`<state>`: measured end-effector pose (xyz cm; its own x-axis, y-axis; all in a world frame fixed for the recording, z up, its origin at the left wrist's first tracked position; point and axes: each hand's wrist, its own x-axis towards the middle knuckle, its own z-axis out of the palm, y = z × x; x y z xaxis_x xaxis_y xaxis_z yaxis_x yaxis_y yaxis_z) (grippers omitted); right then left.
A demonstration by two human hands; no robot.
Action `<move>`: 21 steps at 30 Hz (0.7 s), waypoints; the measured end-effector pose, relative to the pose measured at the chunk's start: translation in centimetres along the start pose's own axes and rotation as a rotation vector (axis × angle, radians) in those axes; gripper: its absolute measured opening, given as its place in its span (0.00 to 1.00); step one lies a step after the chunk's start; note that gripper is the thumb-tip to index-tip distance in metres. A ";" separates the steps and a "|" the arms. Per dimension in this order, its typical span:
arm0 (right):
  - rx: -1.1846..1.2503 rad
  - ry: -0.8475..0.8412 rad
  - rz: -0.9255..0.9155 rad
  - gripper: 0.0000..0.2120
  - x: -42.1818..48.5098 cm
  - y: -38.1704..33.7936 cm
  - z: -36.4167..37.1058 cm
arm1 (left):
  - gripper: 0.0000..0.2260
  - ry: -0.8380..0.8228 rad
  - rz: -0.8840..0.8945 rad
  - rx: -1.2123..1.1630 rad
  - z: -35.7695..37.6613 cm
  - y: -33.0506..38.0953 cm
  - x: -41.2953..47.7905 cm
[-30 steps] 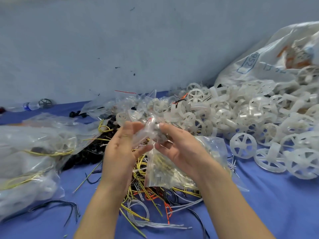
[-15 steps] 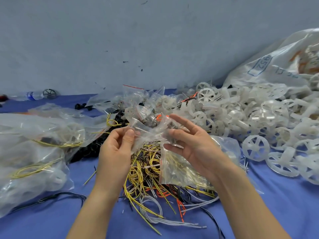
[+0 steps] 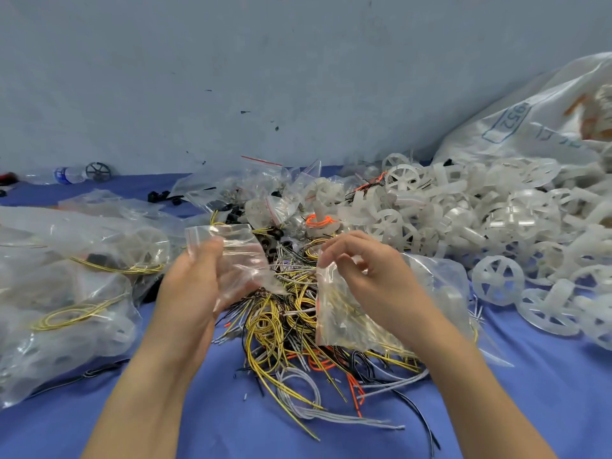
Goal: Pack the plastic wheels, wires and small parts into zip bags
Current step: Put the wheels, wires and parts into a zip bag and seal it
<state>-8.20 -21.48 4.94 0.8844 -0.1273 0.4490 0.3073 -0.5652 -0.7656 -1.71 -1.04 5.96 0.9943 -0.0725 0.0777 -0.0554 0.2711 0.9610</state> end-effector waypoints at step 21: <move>-0.219 0.249 0.301 0.03 -1.3 -0.4 1.6 | 0.19 -0.584 -0.398 -0.513 1.8 -2.1 -0.1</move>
<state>-8.95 -19.73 3.93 0.8032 -0.4901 0.3386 -0.0565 -0.6285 -0.7758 -1.89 -3.31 4.40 0.7176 -0.6962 0.0206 0.4734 0.5093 0.7187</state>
